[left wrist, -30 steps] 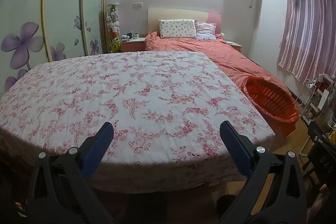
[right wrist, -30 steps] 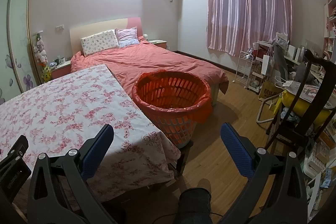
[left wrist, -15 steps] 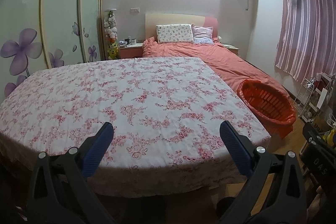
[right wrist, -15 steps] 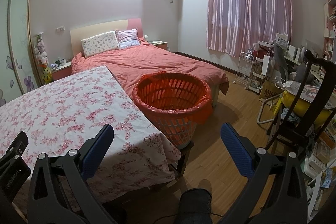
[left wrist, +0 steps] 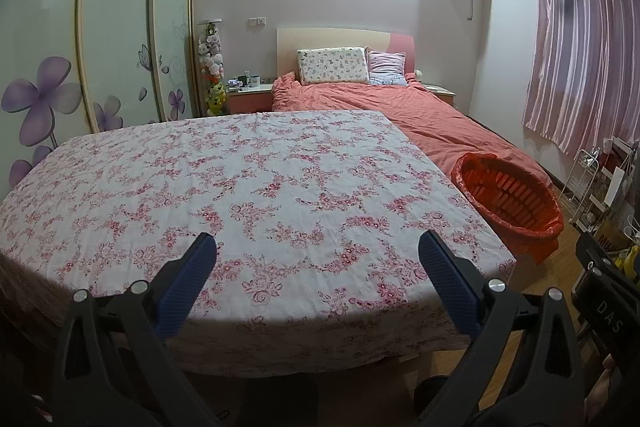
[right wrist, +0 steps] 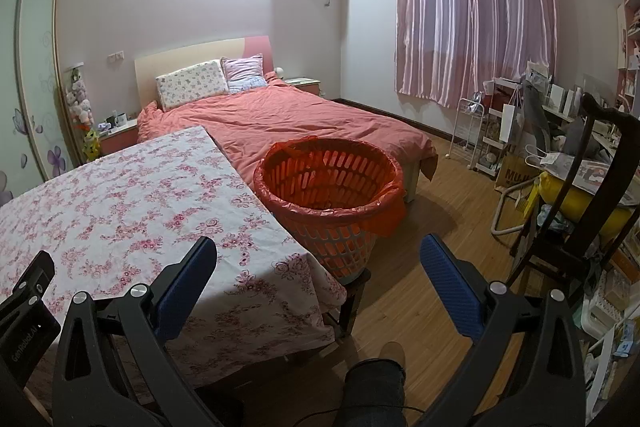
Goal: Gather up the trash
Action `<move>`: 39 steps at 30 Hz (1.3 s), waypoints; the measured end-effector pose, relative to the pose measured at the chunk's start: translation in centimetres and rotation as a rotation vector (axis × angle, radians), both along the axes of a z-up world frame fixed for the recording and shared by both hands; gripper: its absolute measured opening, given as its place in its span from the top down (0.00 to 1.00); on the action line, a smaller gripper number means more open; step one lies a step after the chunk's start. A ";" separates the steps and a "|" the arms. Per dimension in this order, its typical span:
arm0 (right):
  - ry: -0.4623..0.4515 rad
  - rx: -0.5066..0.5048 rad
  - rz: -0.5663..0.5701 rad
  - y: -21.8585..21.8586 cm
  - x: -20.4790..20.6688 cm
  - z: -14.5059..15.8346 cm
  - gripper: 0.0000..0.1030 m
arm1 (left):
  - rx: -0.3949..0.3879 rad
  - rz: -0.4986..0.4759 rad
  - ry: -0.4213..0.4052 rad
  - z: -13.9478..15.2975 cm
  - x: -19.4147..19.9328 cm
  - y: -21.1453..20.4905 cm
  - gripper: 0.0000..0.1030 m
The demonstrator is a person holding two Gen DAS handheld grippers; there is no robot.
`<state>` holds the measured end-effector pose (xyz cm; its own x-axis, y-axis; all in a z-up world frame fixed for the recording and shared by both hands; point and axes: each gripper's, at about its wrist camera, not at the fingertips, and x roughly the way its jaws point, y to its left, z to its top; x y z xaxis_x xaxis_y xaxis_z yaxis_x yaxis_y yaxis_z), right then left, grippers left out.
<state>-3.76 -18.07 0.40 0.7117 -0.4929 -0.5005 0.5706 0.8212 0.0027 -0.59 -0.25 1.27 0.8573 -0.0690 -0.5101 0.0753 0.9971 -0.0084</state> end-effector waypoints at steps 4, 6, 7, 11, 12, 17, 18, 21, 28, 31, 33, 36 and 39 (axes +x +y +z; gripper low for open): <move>0.000 0.000 0.000 0.0 0.0 0.0 0.02 | 0.000 0.001 0.000 0.0 0.0 0.0 0.04; 0.000 0.000 0.001 0.1 0.0 0.1 0.02 | 0.000 0.001 0.001 0.0 0.0 0.0 0.04; 0.000 0.000 0.000 0.0 0.0 0.0 0.02 | 0.000 0.001 0.001 0.0 0.0 0.0 0.04; 0.000 0.001 0.000 0.1 0.0 0.1 0.02 | 0.000 0.000 0.001 0.0 0.0 0.0 0.04; 0.000 0.001 -0.001 0.1 0.0 0.1 0.02 | 0.000 0.000 0.001 0.0 0.0 0.0 0.04; -0.001 0.001 0.000 0.0 0.0 0.1 0.02 | 0.000 0.000 0.001 0.0 0.0 0.0 0.04; -0.001 0.001 0.000 0.1 0.0 0.1 0.02 | 0.000 0.000 0.001 0.0 0.0 0.0 0.04; -0.001 0.001 -0.001 0.1 0.0 0.1 0.02 | 0.000 0.000 0.000 0.0 0.0 0.0 0.04; -0.001 0.002 0.000 0.0 -0.1 0.0 0.02 | 0.000 0.000 0.001 0.0 0.0 0.0 0.04; -0.001 0.002 0.000 0.0 -0.1 0.0 0.02 | 0.000 0.001 0.001 0.0 0.0 0.0 0.04; -0.001 0.003 0.000 0.0 -0.1 0.0 0.02 | 0.000 0.000 0.001 0.0 0.0 0.0 0.04; 0.000 0.003 0.000 0.0 -0.1 0.0 0.02 | 0.000 0.000 0.003 0.0 0.0 0.0 0.04; 0.000 0.003 0.000 0.1 0.1 0.1 0.02 | -0.001 0.000 0.004 -0.1 -0.1 0.0 0.04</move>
<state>-3.66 -18.01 0.49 0.7118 -0.4911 -0.5021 0.5704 0.8214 0.0052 -0.69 -0.23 1.22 0.8554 -0.0696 -0.5133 0.0753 0.9971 -0.0097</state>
